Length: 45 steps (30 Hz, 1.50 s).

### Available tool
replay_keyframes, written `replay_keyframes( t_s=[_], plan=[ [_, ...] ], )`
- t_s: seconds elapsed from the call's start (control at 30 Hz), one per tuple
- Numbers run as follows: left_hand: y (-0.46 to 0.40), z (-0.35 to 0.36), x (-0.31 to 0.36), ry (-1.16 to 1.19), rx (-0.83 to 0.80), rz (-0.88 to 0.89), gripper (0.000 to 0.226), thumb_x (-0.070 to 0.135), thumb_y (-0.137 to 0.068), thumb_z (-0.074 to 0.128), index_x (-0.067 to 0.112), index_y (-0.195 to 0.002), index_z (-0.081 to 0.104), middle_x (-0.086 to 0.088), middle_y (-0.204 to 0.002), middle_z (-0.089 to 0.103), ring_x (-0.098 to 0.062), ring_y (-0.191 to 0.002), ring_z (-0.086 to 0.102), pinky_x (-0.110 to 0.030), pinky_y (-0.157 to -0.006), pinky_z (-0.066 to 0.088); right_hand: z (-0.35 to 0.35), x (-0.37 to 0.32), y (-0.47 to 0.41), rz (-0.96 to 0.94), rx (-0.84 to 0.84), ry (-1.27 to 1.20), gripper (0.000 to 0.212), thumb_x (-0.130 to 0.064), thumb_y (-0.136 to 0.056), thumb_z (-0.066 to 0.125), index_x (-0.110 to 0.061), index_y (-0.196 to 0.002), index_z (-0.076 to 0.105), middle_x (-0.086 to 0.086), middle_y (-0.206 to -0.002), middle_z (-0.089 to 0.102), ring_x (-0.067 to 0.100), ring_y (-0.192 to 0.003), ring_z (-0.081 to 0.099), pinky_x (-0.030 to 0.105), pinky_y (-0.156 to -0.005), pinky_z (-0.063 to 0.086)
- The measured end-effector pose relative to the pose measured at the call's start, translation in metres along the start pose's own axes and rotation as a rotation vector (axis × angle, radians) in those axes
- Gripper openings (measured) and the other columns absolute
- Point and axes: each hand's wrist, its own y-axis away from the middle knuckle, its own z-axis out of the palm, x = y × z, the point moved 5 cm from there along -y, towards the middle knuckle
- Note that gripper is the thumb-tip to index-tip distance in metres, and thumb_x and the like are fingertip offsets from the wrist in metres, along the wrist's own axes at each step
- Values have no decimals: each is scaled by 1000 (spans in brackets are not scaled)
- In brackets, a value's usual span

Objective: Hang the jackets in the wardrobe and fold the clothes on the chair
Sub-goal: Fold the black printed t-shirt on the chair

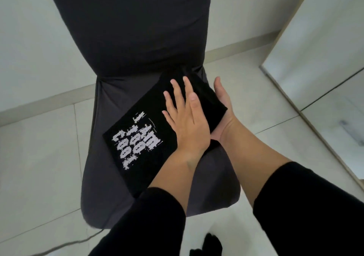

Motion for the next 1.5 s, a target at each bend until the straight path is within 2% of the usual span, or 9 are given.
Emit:
replay_keyframes(
  t_s=[0.13, 0.3, 0.53, 0.8, 0.93, 1.1, 1.3, 1.4, 1.5],
  plan=[
    [-15, 53, -4, -32, -232, -28, 61, 30, -102, 26, 34, -149, -11, 5, -160, -1, -11, -146, -8, -48, -119, 4, -53, -43, -10, 12, 163, 37, 91, -82, -80, 22, -11, -115, 68, 13, -112, 69, 28, -101, 66, 39, -90, 49],
    [-12, 87, -63, -893, -461, 113, 64, 33, -101, 24, 30, -148, -19, 5, -159, -16, -21, -146, -15, -60, -114, -5, -115, -37, -21, 77, 341, 71, 81, -78, -79, 40, -13, -120, 66, 13, -116, 68, 31, -110, 63, 42, -99, 45],
    [-10, 89, -77, -933, -380, 257, 62, 45, -97, 11, 27, -147, -20, 5, -160, -11, -19, -148, -4, -55, -117, 5, -131, -53, -29, 103, 466, 454, 14, -13, -89, 50, -13, -94, 63, 7, -85, 65, 22, -74, 63, 27, -62, 51],
    [4, 21, -120, -1031, -268, 69, 65, 50, -89, -8, 32, -151, -5, 3, -160, -5, -18, -147, -8, -58, -114, -6, -141, -69, -27, -215, 766, 889, 37, -16, -86, 58, -18, -123, 61, 6, -113, 66, 23, -96, 65, 37, -90, 53],
    [25, -19, -136, -1035, -197, 6, 59, 51, -95, 5, 33, -151, 3, 2, -161, 0, -20, -147, -3, -56, -115, -3, -131, -34, -12, -45, 817, 1433, 67, -38, -86, 55, -34, -147, 26, 10, -148, 35, 34, -135, 33, 48, -111, 29],
    [55, -72, -136, -758, 124, -375, 64, 45, -96, 40, 21, -150, 18, -13, -153, 20, -36, -133, 28, -50, -104, 29, -88, 19, 24, -314, 987, 1735, 69, -27, -85, 61, -30, -145, 27, 12, -152, 17, 33, -138, 19, 46, -114, 20],
    [64, -94, -152, 123, 50, -837, 27, 26, -86, 66, 5, -100, 53, -12, -72, 57, -23, -54, 58, -25, -47, 49, -51, 137, 54, 51, 698, 669, 34, -42, -92, 56, -9, -96, 58, 7, -82, 68, 19, -65, 65, 29, -60, 54],
    [83, -86, -133, 512, -40, -1018, 10, 13, -89, 63, 8, -88, 54, -3, -62, 43, -8, -48, 41, -14, -38, 41, -37, 168, 62, 299, 548, 368, 54, -60, -80, 63, -14, -107, 57, 6, -106, 66, 20, -89, 66, 39, -86, 51],
    [110, -82, -109, 804, -74, -1029, 10, 10, -91, 59, 7, -100, 57, -2, -71, 54, -4, -50, 46, -15, -41, 44, -33, 157, 77, 181, 634, 126, 48, -28, -78, 75, -12, -119, 57, 7, -113, 67, 21, -96, 66, 36, -84, 47]
  ],
)
